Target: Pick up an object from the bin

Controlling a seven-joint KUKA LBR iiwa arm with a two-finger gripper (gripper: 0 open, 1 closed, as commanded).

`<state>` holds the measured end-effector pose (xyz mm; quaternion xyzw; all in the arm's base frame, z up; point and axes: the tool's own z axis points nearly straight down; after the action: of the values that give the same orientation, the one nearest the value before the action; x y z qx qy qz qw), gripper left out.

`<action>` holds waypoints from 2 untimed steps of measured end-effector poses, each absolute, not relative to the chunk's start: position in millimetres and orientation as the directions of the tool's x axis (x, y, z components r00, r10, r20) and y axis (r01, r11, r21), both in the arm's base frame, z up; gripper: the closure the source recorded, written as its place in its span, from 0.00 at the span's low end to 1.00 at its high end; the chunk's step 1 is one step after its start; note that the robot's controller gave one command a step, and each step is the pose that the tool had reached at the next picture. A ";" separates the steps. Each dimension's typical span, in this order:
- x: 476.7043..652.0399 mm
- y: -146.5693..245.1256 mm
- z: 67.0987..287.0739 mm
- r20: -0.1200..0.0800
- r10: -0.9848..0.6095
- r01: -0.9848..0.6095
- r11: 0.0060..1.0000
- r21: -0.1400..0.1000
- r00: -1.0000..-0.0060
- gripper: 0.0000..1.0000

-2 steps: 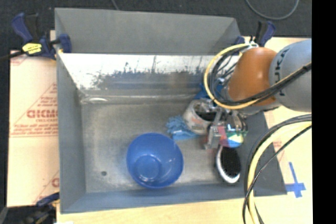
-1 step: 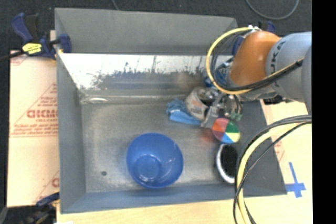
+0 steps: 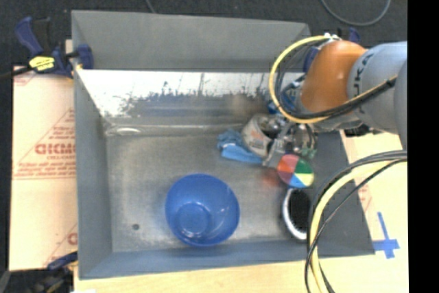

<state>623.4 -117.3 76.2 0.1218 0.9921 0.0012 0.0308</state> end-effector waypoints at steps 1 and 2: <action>622.1 -117.6 82.9 -0.059 0.239 0.239 0.971 0.008 -0.969 1.00; 618.3 -117.6 112.6 -0.045 0.238 0.238 0.971 0.007 -0.970 1.00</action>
Offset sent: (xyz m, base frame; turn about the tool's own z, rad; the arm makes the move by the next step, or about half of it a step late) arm -0.0006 -0.0001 0.1220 -0.0018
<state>618.3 -117.6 112.6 0.1201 0.9925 0.0009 0.0230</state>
